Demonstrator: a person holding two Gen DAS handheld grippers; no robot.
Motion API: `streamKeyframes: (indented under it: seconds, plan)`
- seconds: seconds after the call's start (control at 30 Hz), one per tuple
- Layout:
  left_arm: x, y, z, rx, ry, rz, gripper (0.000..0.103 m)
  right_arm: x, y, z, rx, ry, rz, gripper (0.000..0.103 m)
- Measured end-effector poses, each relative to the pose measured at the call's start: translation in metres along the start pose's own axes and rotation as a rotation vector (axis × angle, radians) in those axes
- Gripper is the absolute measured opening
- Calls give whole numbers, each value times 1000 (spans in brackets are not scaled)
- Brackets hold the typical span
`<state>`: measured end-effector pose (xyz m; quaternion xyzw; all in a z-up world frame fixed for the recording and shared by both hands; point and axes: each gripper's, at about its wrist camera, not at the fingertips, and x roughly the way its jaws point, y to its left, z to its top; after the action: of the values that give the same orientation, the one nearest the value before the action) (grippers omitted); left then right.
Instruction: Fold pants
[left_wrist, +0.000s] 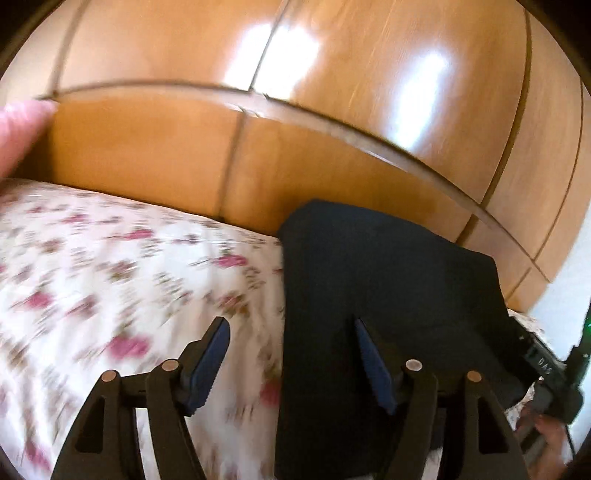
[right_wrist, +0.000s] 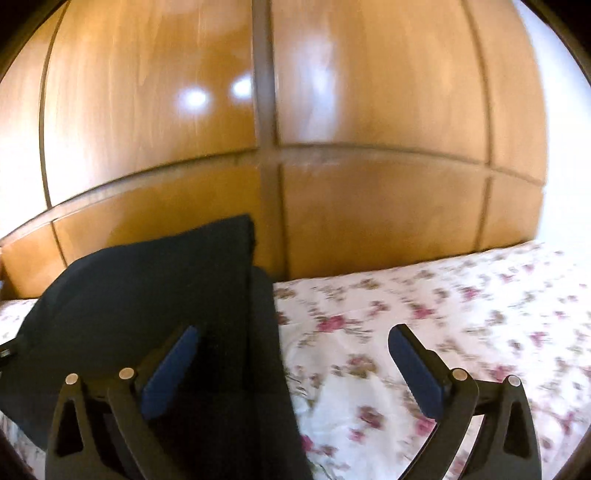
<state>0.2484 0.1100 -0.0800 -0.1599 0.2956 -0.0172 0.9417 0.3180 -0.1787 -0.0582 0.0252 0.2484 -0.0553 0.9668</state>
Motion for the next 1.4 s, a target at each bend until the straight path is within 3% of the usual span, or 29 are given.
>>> streamKeyframes:
  seconds: [0.17,0.33,0.47,0.63,0.97,1.23,1.4]
  plan:
    - [-53,-14,-26,-16,-83,72,71,-31,-1,-8,-20,13,14,103]
    - [-90,-52,-51,93,-154,150,71,-78,24,-31,-104,38,74,103]
    - [-107,-72,-68,159,-152,159,71,-116,41,-51,-184,23,103,103]
    - [-131,-77,-82,167,-189,155,71,-144,39,-71,-142,62,134,103]
    - [-152,-93,-100,245,-246,180,71,-179,35,-94,-113,28,124,103]
    - [-159,-87,-101,207,-268,230,71,-183,34,-92,-117,-16,96,103]
    - [-158,-98,-105,273,-251,168,71,-193,38,-93,-137,-71,50,102]
